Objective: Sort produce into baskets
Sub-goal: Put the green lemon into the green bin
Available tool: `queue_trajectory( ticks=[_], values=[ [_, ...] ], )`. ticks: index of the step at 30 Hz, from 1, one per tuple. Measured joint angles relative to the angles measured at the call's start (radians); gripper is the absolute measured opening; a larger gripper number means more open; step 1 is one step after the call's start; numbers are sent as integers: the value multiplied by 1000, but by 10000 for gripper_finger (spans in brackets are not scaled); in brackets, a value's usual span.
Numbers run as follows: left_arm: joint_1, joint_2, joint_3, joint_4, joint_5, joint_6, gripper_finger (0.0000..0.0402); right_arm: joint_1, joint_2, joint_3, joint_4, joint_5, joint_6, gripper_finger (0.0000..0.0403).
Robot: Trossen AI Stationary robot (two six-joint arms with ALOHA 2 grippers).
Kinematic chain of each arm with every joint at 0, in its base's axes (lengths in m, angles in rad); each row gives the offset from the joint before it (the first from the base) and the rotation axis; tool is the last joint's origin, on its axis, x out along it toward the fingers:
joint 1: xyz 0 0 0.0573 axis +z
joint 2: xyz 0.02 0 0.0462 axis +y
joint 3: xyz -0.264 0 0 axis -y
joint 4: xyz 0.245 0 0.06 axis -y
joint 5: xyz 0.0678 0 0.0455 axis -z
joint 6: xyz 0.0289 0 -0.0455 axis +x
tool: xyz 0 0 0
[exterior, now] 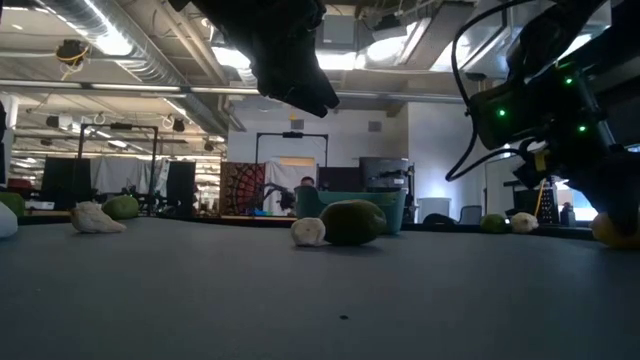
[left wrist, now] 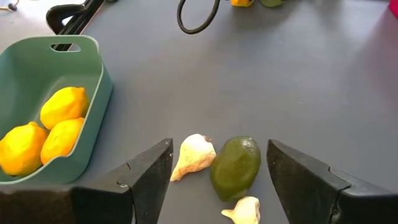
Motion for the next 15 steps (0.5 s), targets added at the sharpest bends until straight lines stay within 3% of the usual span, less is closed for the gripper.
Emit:
queue_trajectory(
  ticks=[15],
  values=[
    [0,0,0,0,0,1,255,0,0,221,10,77,-63,156]
  ],
)
